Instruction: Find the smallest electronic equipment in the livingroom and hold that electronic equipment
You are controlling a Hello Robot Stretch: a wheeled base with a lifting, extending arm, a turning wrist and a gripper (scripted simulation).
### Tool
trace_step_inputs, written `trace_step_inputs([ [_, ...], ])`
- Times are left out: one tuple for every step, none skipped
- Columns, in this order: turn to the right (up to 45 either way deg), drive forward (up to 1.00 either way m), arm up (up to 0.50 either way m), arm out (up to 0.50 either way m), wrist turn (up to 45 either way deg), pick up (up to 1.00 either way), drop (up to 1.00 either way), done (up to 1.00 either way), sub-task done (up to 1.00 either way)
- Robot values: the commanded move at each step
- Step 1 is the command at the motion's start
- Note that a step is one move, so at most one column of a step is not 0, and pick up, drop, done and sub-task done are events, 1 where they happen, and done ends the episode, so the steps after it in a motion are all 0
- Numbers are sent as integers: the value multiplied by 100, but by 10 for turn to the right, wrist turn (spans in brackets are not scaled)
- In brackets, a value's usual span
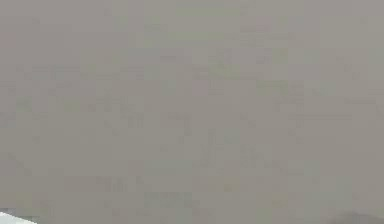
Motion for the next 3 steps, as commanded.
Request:
trace_step_inputs([
  [450,0,0,0,0,0,0,0,0],
  [420,0,0,0,0,0,0,0,0],
  [0,10,0,0,0,0,0,0,0],
])
